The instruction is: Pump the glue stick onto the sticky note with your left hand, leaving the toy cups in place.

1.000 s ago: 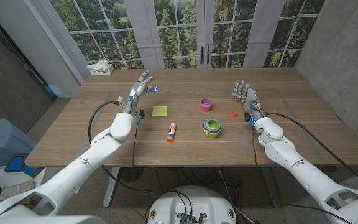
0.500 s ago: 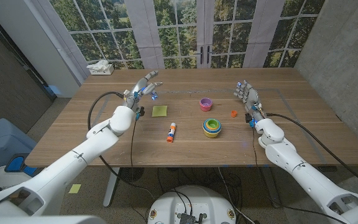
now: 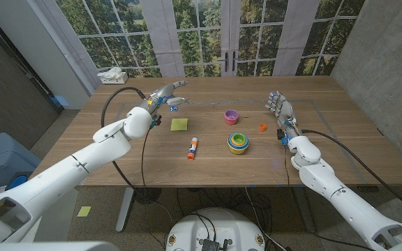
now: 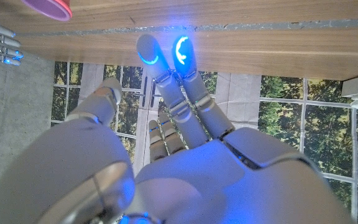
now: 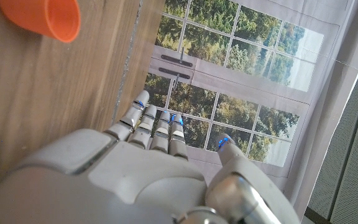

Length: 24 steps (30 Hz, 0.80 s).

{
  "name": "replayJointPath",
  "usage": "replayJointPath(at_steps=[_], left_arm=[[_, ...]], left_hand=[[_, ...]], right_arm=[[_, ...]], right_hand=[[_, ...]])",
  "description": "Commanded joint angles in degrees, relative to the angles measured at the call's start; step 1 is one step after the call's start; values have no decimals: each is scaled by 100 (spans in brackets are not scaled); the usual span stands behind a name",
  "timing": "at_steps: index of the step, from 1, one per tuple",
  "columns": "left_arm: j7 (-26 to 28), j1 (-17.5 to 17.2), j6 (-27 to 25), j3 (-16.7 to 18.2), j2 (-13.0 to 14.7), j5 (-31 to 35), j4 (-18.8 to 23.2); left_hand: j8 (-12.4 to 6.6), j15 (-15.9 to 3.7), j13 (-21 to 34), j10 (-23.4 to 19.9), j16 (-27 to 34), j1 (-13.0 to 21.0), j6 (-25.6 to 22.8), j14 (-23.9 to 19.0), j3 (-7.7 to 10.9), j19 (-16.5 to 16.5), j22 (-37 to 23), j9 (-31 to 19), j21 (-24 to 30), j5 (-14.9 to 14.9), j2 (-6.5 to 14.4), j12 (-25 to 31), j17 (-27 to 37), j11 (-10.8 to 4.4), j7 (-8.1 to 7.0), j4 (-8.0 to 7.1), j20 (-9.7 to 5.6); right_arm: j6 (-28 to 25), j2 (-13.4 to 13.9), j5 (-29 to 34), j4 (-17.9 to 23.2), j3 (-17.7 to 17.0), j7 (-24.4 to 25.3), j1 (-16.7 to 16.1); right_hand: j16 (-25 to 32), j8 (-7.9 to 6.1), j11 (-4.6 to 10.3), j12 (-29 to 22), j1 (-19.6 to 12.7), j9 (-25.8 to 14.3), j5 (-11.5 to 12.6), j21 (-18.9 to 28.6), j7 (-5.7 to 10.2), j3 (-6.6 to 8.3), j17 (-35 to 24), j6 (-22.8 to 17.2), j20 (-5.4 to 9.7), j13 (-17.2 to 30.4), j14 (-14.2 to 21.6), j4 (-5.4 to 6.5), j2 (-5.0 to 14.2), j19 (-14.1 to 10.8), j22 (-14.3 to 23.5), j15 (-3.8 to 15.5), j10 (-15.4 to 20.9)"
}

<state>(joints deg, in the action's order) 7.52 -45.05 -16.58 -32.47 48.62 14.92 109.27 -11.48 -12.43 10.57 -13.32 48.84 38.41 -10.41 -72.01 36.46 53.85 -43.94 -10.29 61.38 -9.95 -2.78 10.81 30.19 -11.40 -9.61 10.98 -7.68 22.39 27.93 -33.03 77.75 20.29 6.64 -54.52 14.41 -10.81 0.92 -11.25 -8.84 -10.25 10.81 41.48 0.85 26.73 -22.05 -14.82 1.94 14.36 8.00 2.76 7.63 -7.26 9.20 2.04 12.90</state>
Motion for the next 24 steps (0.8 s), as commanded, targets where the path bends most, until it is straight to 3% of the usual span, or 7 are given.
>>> replayJointPath(at_steps=[1, 8, 17, 22, 24], left_arm=[[-819, 275, -386, -245, 447, 733, 573], [-1353, 380, -370, -273, 639, 999, 822], [-2106, 583, -373, -308, 824, 1460, 1152], [-2473, 721, -241, -351, 834, 1706, 1214], [-2595, 777, -118, -384, 834, 1811, 1205]], left_hand=[[-31, -3, 15, -41, 117, 241, -76, 16, -159, -2, 7, -26, 72, -4, -97, 8, 24, -76, -52, -21, -470], [-30, -2, 20, -65, 166, 385, -104, 30, -304, -2, 53, -26, 95, -8, -163, 9, -34, -82, -105, -44, -468], [-38, -4, 28, -204, 300, 720, -182, 79, -625, -70, 118, -27, 160, -33, -257, 35, -141, -87, -184, -68, -459], [-25, -5, 33, -293, 535, 1215, -281, 180, -1167, -237, 265, -33, 266, -101, -315, 6, -351, -103, -244, -139, -459], [-4, -9, 31, -284, 806, 1567, -340, 370, -1806, -392, 507, -41, 419, -212, -279, -10, -626, -105, -244, -218, -447]], right_arm=[[123, -8, 88, 175, -36, 167, -197], [181, -25, 156, 235, -25, 223, -266], [342, -88, 231, 290, -51, 343, -374], [415, -105, 272, 344, -79, 421, -457], [441, -130, 285, 379, -101, 493, -499]], right_hand=[[37, -19, -14, -14, 13, -26, -21, -26, 22, -31, 1, -26, 52, 10, 69, 10, 23, -36, 18, 7, 3], [41, -18, -17, -15, 23, -26, -22, -58, 21, -44, 6, -24, 45, -8, 65, 1, 19, -50, 19, 11, 2], [46, -17, -22, -17, 40, -26, -24, -90, 13, -63, 13, -21, 32, -26, 72, -8, -1, -70, 20, -2, 1], [51, -17, -22, -18, 63, -26, -26, -114, 10, -79, 17, -22, 25, -38, 82, -3, -12, -79, 20, -1, 1], [52, -16, -27, -23, 69, -26, -27, -119, 8, -84, 19, -19, 22, -41, 88, -3, -20, -83, 20, -3, 12]])
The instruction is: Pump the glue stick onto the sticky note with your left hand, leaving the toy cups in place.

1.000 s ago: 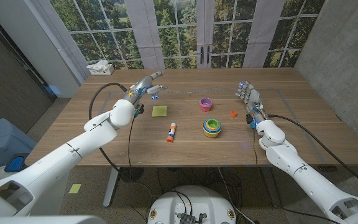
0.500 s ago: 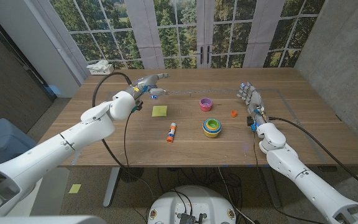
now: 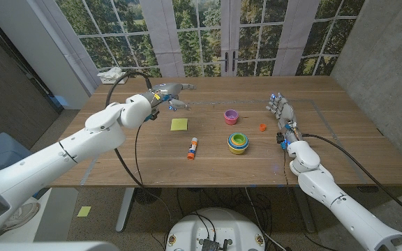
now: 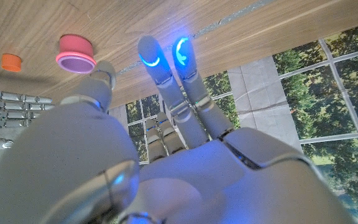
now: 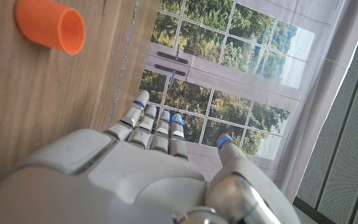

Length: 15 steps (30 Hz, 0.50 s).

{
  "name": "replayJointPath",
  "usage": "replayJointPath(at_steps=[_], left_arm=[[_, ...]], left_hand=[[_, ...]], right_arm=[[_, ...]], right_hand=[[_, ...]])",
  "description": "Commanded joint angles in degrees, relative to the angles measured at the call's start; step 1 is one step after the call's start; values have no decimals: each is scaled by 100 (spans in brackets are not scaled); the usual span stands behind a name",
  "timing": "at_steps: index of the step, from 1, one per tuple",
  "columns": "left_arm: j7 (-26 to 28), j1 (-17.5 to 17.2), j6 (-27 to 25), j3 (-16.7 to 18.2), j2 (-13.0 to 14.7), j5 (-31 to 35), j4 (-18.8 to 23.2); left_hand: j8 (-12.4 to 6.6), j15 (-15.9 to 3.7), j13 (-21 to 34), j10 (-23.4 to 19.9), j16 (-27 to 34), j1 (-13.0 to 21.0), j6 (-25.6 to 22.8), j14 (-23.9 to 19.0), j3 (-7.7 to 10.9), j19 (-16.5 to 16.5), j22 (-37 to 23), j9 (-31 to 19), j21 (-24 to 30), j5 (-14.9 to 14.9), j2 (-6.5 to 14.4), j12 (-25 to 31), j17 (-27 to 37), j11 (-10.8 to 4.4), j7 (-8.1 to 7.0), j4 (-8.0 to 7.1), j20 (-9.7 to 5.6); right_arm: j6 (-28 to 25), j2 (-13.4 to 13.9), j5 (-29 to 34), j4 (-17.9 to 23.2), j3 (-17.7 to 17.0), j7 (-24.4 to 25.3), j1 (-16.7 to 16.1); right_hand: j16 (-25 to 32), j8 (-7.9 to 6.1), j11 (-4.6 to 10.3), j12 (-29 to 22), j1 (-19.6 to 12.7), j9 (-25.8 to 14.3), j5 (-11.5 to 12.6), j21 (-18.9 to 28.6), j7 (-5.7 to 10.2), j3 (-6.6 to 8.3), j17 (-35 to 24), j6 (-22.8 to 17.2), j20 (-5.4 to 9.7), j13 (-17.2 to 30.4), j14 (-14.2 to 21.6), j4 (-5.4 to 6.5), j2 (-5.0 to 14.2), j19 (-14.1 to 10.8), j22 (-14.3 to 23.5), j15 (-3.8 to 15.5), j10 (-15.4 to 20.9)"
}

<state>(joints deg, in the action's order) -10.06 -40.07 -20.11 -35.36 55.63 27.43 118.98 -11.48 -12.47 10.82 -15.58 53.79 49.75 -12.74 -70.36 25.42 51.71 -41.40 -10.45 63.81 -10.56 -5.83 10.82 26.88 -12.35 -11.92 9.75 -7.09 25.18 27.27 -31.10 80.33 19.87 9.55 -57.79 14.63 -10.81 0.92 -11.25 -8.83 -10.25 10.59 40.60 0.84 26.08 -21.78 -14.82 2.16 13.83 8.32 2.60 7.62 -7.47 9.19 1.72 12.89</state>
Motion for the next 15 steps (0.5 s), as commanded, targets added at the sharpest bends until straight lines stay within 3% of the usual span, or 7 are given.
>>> replayJointPath(at_steps=[1, 3, 6, 9, 15], left_arm=[[-919, 327, 296, -133, 136, 660, 230], [-1085, 399, 413, -162, 110, 737, 203], [-1427, 563, 635, -231, 70, 827, 141], [-1565, 743, 1293, -265, 90, 779, -58], [-1922, 852, 1733, -261, 10, 821, -172]], left_hand=[[-5, -7, 6, -41, 426, 539, -125, 269, -889, -274, 338, -28, 216, -195, 26, -12, -341, -13, -8, -109, -503], [6, -7, 6, -25, 644, 726, -128, 383, -1258, -378, 550, -30, 333, -310, 61, -11, -483, -11, -11, -165, -499], [23, -22, 7, 32, 739, 871, -77, 506, -1407, -565, 524, -34, 421, -409, 19, -19, -472, -9, -2, -153, -484], [7, -26, 8, 52, 819, 1000, -110, 608, -1522, -668, 530, -36, 496, -521, 12, -10, -441, -10, 1, -162, -481], [24, -30, 11, 38, 995, 1237, -147, 755, -1836, -818, 575, -25, 720, -822, 26, 8, -399, -12, 4, -234, -471]], right_arm=[[173, -58, 114, 138, -62, 221, -193], [190, -64, 130, 173, -77, 263, -234], [205, -91, 155, 230, -100, 360, -295], [230, -100, 213, 257, -101, 418, -338], [262, -145, 269, 288, -103, 503, -399]], right_hand=[[30, -14, -27, -25, 73, -26, -5, -35, 10, -23, -7, -15, 0, 10, 54, 14, -22, -66, 21, 32, 18], [30, -15, -29, -27, 78, -26, -6, -39, 7, -28, -5, -15, -5, 7, 56, 13, -30, -71, 21, 25, 23], [31, -14, -29, -27, 88, -26, -6, -48, 6, -33, -2, -14, -7, 3, 62, 16, -36, -75, 21, 16, 22], [31, -13, -30, -30, 100, -26, -6, -58, 5, -41, 3, -10, -13, -2, 67, 18, -47, -83, 22, 16, 28], [31, -13, -30, -29, 121, -26, -5, -79, -2, -53, 15, -9, -19, -14, 81, 19, -63, -104, 22, 26, 26]])
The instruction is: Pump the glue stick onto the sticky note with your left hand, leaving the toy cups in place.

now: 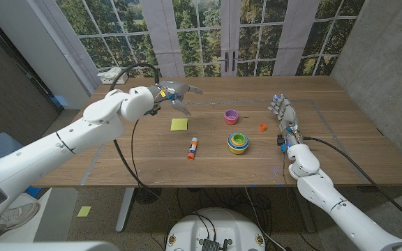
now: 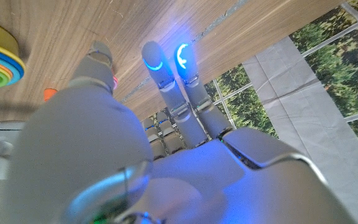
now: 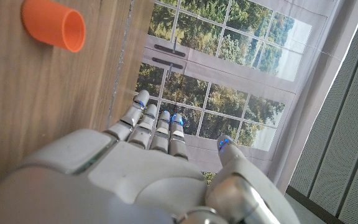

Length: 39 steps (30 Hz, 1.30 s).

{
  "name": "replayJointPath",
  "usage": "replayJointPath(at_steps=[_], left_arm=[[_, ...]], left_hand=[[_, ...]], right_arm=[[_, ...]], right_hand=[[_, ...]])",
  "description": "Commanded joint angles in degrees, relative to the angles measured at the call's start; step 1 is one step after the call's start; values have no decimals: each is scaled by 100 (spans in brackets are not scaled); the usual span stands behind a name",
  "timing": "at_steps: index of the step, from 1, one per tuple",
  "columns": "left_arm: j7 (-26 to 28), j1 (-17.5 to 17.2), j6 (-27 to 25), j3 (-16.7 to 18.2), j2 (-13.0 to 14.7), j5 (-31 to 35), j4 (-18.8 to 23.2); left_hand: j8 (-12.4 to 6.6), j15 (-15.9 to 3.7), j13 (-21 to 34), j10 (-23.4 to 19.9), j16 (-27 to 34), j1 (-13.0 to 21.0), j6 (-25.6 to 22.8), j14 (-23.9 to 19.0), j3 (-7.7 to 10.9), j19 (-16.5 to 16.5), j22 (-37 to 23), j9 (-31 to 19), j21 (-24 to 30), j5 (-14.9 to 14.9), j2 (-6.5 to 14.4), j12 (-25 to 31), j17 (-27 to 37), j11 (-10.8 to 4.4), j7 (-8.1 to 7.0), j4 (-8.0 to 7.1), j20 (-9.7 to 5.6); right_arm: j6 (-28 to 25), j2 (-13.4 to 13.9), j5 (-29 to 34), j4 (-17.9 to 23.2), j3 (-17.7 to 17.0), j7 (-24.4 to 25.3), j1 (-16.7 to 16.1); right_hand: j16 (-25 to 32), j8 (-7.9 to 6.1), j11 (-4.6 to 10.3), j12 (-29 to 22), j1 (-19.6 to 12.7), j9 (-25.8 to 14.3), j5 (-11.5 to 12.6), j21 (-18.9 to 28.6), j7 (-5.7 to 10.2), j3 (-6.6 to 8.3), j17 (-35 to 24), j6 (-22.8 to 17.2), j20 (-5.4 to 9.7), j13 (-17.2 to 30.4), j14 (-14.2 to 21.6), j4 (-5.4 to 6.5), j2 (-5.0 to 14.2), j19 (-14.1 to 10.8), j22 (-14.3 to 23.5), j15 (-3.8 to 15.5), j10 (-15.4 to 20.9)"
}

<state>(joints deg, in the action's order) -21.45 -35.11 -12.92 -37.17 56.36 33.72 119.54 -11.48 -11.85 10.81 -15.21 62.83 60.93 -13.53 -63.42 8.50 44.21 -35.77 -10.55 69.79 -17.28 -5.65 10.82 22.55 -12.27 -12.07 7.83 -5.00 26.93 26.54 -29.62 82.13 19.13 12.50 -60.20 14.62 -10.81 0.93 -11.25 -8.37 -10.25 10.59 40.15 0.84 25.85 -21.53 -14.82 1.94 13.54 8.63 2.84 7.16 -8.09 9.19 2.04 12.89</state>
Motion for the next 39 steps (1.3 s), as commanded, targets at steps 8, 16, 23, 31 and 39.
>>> replayJointPath(at_steps=[8, 16, 23, 31, 39], left_arm=[[-1421, 575, 1487, -110, -178, 107, -342], [-1814, 703, 1863, -101, -221, 107, -352], [-2115, 768, 2219, -89, -231, 12, -339], [-2580, 873, 2550, -142, -252, 48, -238], [-2604, 887, 3159, -139, -198, 166, -233]], left_hand=[[-25, -94, 10, -27, 210, 265, -338, 168, -534, -202, 149, -14, 355, -457, 38, 11, 49, -11, 8, -143, -677], [-52, -90, 7, -107, 297, 364, -678, 173, -785, -216, 307, -14, 528, -566, 96, 12, -30, 6, -10, -203, -685], [-6, -86, 9, -263, 448, 567, -753, 125, -972, -237, 489, -27, 773, -521, 181, 12, -189, -15, 1, -206, -686], [-22, -88, 11, -417, 516, 620, -860, 159, -1053, -305, 583, -20, 864, -510, 209, 35, -207, -20, 13, -225, -682], [-69, -88, 7, -581, 630, 729, -1182, 154, -1169, -357, 738, -29, 1074, -495, 274, 18, -245, -21, 13, -247, -679]], right_arm=[[107, -151, 252, 184, -28, 398, -207], [163, -198, 372, 197, -21, 496, -234], [199, -249, 420, 195, -16, 546, -239], [338, -328, 494, 150, -22, 603, -235], [433, -415, 522, 124, -22, 669, -306]], right_hand=[[29, -13, -41, -33, 97, -26, -5, -61, -8, -42, 5, -5, -8, 2, 64, -6, -36, -60, 23, -15, 35], [29, -14, -46, -36, 118, -25, -3, -89, -17, -53, 21, -6, -14, -10, 81, -7, -52, -76, 24, -33, 43], [28, -14, -52, -40, 136, -25, -2, -117, -17, -64, 30, -3, -18, -22, 84, -9, -56, -91, 24, -27, 53], [28, -17, -59, -42, 149, -25, 1, -144, -20, -70, 41, -10, -18, -32, 94, -11, -57, -97, 25, -40, 61], [38, -16, -68, -50, 169, -24, 1, -173, -22, -84, 49, -7, -21, -43, 120, -12, -63, -110, 26, -45, 83]])
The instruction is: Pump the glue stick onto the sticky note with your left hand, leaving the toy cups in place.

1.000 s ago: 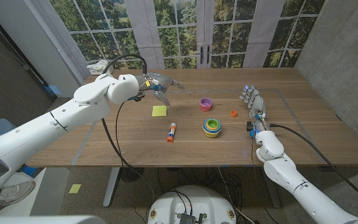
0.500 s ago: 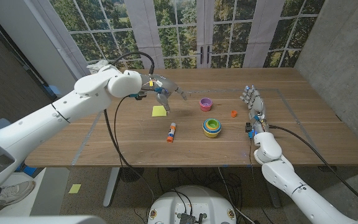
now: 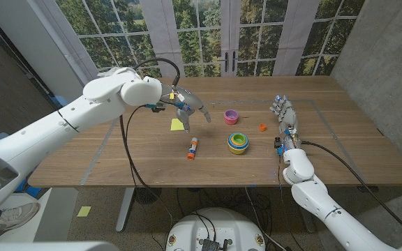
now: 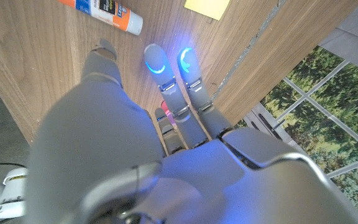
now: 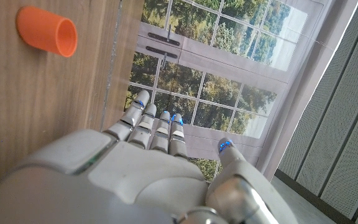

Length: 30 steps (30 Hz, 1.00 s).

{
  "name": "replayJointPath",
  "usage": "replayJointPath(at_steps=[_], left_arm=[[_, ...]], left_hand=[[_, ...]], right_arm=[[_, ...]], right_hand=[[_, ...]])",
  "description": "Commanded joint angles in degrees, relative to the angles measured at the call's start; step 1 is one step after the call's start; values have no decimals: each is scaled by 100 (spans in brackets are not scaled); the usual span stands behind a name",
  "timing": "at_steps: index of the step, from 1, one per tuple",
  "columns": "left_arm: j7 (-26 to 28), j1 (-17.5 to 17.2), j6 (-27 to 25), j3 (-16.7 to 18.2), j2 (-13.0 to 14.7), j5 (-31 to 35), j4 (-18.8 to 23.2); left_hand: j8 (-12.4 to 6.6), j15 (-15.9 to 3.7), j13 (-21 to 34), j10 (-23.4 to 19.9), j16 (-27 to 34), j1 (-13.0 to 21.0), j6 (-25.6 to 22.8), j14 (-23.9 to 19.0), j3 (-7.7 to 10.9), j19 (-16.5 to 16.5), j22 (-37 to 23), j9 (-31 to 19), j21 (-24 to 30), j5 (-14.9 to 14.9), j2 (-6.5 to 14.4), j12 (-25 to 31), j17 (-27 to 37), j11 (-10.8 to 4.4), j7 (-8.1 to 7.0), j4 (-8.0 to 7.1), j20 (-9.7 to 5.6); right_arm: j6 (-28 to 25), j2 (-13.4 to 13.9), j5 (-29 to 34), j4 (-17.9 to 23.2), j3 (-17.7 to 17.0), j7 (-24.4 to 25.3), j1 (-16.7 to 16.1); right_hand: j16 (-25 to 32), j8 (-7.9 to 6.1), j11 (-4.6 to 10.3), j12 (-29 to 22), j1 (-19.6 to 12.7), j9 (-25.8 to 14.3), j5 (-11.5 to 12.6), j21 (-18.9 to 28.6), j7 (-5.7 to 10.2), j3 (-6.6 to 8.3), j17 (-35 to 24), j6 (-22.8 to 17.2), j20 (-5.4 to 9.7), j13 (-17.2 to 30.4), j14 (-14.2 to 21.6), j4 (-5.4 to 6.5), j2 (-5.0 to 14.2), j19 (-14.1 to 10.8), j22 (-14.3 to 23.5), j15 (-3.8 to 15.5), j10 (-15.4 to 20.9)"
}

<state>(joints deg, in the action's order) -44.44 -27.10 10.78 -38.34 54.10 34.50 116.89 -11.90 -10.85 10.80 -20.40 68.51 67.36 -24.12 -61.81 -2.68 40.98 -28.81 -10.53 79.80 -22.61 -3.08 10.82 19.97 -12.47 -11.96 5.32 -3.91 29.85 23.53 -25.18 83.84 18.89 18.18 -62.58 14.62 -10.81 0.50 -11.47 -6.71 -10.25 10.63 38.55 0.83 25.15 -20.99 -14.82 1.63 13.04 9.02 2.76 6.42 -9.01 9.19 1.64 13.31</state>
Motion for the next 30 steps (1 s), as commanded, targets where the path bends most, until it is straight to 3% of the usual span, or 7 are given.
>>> replayJointPath(at_steps=[1, 15, 24, 30], left_arm=[[-281, 84, 898, -23, 39, 127, 28], [141, -237, 1890, 197, 250, 1094, 339], [641, -399, 2423, 336, 289, 1623, 186], [1356, -525, 2845, 441, 362, 2024, -38]], left_hand=[[-32, -188, 8, -71, 79, 103, -187, -12, -68, -23, 71, -30, 119, 46, 30, 10, 2, 1, -2, -1, -791], [26, -193, 7, -135, 118, 168, -323, 39, -163, -134, 211, -17, 318, 55, 84, -5, 29, 0, 0, -33, -780], [29, -193, 8, -170, 91, 139, -423, 117, -252, -237, 226, -16, 415, -15, 95, -2, 163, -3, 6, -88, -772], [-16, -195, 12, -353, 58, 140, -644, 96, -303, -230, 292, -17, 486, -85, 154, 40, 204, -3, 16, -132, -776]], right_arm=[[141, -117, 88, -40, 1, 111, -76], [214, -183, 139, -80, 13, 125, -71], [259, -189, 132, -154, 24, 48, -10], [244, -189, 86, -244, 42, -37, 69]], right_hand=[[39, -17, -28, -27, 6, -24, -2, -16, -22, -15, -4, -8, 11, 7, 83, -3, 12, -20, 26, -9, 42], [48, -22, -39, -35, 33, -24, 1, -66, -36, -29, 17, -21, 13, -11, 125, -7, 7, -49, 27, -23, 72], [62, -26, -53, -51, 54, -24, 1, -98, -43, -45, 26, -33, 16, -21, 163, -10, -4, -60, 27, -30, 120], [66, -28, -69, -55, 57, -24, 1, -119, -49, -52, 31, -40, 17, -26, 176, -18, -6, -64, 27, -39, 137]])
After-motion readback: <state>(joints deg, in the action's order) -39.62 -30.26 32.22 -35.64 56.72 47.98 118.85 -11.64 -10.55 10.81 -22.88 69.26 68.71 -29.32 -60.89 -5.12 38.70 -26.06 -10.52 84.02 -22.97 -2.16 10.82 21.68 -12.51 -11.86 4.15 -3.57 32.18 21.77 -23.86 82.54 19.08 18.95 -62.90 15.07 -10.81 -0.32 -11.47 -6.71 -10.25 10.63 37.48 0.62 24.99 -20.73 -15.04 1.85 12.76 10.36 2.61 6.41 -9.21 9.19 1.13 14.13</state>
